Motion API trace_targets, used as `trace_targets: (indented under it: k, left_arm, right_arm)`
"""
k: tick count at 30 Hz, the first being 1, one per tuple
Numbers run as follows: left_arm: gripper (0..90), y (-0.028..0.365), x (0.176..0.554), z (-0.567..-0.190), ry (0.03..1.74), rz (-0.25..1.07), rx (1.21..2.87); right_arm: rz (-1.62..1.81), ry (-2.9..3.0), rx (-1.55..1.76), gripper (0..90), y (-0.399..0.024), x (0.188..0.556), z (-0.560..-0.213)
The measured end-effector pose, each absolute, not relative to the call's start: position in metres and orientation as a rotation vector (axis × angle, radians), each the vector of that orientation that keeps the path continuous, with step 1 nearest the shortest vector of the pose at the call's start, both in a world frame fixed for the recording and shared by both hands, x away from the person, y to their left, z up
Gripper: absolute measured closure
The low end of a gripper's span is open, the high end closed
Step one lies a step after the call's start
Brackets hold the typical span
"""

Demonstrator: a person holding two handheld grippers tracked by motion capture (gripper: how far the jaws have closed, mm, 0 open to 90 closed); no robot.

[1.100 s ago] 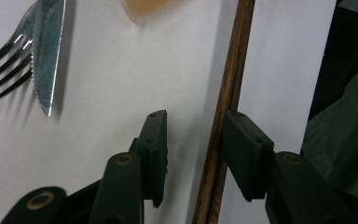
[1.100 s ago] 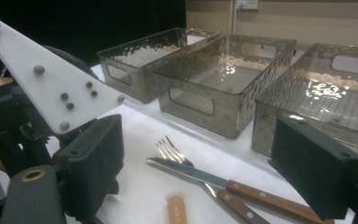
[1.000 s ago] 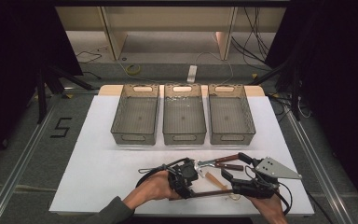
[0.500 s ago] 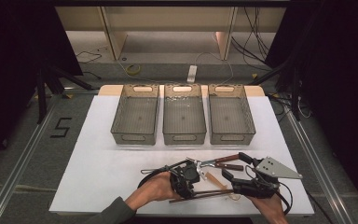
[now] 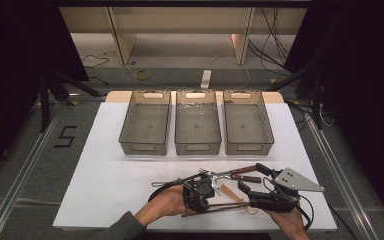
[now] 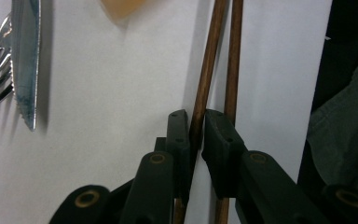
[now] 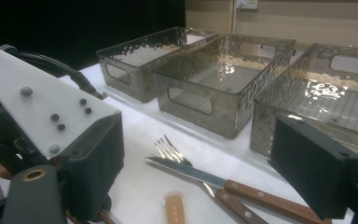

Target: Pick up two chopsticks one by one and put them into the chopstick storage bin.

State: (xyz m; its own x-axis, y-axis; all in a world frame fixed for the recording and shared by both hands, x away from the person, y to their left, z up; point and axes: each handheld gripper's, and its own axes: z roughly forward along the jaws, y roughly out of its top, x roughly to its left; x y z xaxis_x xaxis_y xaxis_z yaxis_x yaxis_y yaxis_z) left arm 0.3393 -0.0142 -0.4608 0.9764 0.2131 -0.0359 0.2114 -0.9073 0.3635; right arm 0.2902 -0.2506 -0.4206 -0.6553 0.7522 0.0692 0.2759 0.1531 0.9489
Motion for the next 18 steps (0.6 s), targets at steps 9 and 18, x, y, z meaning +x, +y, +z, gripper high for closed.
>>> trace_targets:
  k: [9, 18]
  left_arm:
    - [84.2, -0.012, 0.34, -0.461, 0.269, -0.002, 2.736]
    - [84.6, -0.008, 0.341, -0.45, 0.258, 0.037, 2.695]
  right_arm:
    - [1.512, 2.017, 0.978, 18.3, -0.251, 0.29, -0.421]
    - [1.518, 2.011, 0.979, 18.3, -0.251, 0.29, -0.42]
